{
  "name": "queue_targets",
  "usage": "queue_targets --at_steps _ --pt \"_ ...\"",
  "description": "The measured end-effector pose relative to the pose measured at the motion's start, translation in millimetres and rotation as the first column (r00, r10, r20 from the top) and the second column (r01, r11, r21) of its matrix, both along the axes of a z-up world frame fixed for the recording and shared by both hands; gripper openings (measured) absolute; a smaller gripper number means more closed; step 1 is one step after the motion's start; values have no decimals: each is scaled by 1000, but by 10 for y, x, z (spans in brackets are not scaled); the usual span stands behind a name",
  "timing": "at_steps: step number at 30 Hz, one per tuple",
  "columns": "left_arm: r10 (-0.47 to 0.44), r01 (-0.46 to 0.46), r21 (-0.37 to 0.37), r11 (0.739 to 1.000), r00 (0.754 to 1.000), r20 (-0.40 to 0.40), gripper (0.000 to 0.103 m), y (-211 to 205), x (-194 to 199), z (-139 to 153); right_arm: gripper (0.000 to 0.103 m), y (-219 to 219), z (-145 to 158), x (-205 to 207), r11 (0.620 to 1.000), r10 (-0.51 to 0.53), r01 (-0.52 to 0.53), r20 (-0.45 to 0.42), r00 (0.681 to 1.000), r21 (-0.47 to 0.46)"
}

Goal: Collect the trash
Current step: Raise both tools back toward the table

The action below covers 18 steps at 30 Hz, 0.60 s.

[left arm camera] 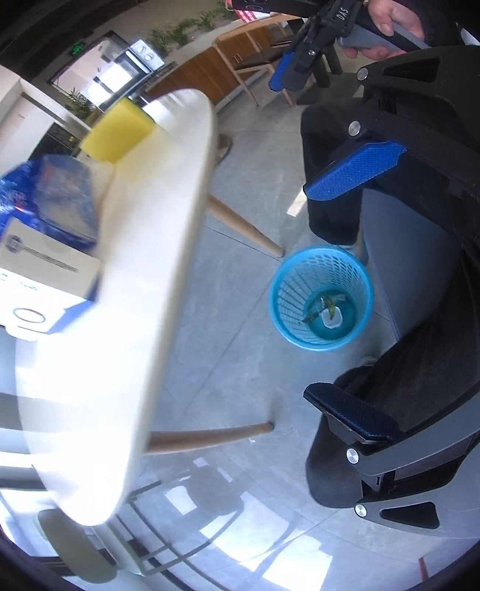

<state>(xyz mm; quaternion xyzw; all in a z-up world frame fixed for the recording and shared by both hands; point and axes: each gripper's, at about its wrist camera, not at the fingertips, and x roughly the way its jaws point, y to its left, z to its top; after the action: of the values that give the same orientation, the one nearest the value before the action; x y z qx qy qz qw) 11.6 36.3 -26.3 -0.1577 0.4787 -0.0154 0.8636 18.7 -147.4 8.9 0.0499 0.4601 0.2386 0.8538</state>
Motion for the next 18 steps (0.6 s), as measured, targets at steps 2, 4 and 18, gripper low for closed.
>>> queue_targets --at_steps 2,4,18 --pt "-4 3 14 1000 1000 28 97 -14 8 115 94 6 89 0 1000 1 -2 16 1000 8" --pt "-2 0 27 1000 998 55 97 -15 13 220 94 9 169 6 1000 4 -5 32 999 10" --pt "30 -57 163 985 985 167 97 -18 407 644 94 182 645 276 1000 26 -27 178 984 3"
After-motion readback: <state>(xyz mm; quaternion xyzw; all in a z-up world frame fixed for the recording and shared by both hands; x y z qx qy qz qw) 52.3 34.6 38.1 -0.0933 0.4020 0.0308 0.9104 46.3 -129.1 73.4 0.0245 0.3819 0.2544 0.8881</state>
